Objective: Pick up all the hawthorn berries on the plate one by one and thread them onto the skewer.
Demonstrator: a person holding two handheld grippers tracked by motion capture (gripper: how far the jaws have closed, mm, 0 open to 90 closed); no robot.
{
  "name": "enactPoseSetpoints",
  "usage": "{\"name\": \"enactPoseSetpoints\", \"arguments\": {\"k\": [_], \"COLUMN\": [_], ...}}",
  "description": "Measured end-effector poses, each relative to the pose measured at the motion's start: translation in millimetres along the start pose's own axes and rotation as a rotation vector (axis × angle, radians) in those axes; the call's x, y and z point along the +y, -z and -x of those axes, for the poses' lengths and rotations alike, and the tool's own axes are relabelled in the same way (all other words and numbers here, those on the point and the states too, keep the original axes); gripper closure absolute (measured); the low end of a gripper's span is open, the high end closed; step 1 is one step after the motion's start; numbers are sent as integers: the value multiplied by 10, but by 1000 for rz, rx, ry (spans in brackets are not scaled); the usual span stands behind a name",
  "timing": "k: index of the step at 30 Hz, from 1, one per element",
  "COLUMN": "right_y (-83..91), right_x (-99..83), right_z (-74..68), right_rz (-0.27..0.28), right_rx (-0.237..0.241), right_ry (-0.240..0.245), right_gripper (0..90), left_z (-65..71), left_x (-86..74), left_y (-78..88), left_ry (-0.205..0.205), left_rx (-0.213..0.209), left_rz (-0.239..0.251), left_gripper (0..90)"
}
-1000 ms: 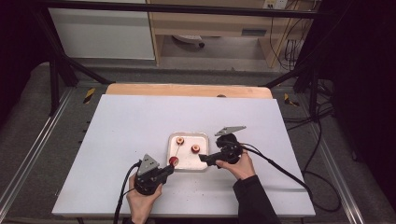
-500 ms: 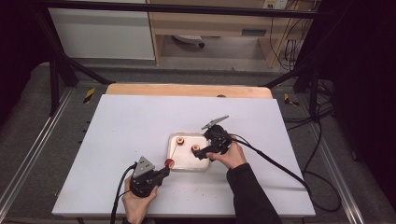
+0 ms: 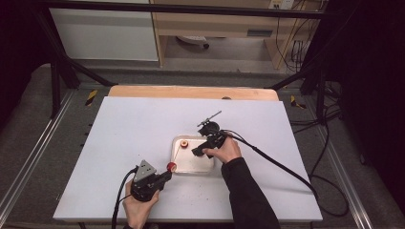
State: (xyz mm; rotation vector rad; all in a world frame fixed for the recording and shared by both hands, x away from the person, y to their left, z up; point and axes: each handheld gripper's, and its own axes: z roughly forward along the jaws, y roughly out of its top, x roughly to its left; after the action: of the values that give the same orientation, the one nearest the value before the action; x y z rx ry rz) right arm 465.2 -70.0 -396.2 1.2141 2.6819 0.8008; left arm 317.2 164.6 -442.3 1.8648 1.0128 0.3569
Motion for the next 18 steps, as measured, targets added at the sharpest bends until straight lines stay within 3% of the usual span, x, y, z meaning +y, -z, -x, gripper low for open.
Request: {"name": "enactPoseSetpoints", "arguments": {"k": [18], "right_y": [-209], "right_x": [39], "right_z": [68], "right_rz": [-107], "right_rx": [54], "right_ry": [-115], "right_gripper": [447], "left_z": [15], "left_x": [2], "left_y": [7], "left_ry": [6], "left_rx": [0], "left_rz": [-16], "left_gripper": [884]}}
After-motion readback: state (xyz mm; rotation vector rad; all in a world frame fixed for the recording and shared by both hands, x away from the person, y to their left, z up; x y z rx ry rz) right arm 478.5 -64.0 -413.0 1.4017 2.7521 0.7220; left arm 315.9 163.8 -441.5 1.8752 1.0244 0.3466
